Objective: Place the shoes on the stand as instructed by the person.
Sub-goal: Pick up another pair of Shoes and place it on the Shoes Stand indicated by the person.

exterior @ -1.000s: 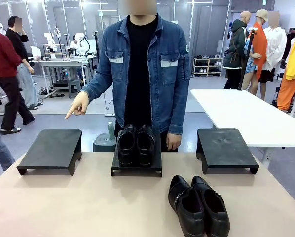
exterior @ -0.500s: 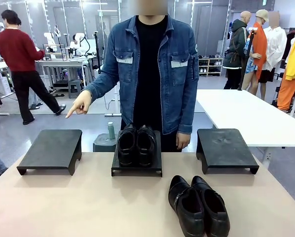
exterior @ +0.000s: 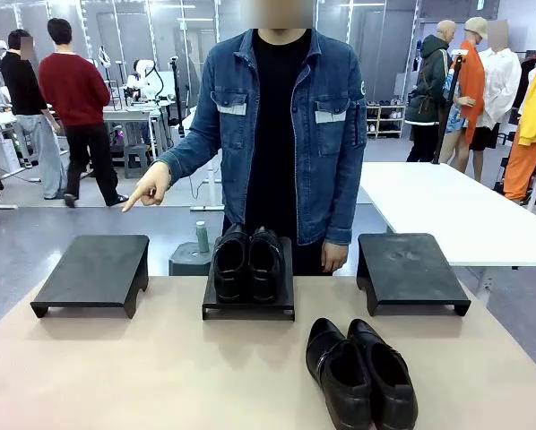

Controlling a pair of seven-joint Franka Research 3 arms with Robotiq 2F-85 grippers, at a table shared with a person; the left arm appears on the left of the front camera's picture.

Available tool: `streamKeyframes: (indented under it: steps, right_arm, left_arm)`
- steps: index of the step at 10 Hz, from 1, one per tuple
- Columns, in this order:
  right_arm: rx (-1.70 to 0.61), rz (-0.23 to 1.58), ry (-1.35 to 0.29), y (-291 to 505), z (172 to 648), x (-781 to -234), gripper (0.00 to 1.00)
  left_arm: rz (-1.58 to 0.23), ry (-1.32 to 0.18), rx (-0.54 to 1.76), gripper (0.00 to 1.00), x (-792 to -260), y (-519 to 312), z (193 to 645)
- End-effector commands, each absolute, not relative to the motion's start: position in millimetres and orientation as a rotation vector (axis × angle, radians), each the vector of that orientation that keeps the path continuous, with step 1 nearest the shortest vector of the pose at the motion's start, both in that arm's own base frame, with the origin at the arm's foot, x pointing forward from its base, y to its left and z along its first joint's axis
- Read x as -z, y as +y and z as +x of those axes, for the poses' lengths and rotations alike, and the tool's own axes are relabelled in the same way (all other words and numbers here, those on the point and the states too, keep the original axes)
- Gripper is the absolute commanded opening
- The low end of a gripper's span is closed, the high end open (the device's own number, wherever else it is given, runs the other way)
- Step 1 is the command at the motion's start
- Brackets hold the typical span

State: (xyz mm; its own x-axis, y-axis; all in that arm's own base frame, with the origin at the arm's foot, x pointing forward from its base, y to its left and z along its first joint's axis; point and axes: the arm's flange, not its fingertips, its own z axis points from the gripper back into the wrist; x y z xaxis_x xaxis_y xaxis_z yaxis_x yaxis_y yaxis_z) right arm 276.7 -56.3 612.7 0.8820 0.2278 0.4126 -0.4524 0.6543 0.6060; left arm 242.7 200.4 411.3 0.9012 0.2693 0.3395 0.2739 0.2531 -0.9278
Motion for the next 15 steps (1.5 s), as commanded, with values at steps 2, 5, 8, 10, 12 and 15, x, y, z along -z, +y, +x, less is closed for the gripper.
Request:
streamKeyframes:
  steps: [2, 5, 8, 10, 12, 15]
  right_arm:
    - [-0.428, 0.633, -0.227, -14, 305, -613, 1.00]
    - [-0.340, 0.496, -0.241, 29, 310, -608, 1.00]
    - [-0.348, 0.474, -0.222, 45, 308, -597, 1.00]
    - [-0.359, 0.496, -0.232, 31, 305, -597, 1.00]
    - [-0.361, 0.533, -0.247, -9, 295, -597, 1.00]
    - [-0.303, 0.641, -0.333, -78, 280, -603, 1.00]
  left_arm:
    - [-1.344, -0.507, 0.025, 1.00, -411, 202, 243]
    - [-1.344, -0.507, 0.025, 1.00, -411, 202, 243]
    - [-1.344, -0.507, 0.025, 1.00, -411, 202, 243]
    - [-1.344, -0.507, 0.025, 1.00, -411, 202, 243]
    - [-1.344, -0.507, 0.025, 1.00, -411, 202, 243]
    - [-1.344, -0.507, 0.025, 1.00, -411, 202, 243]
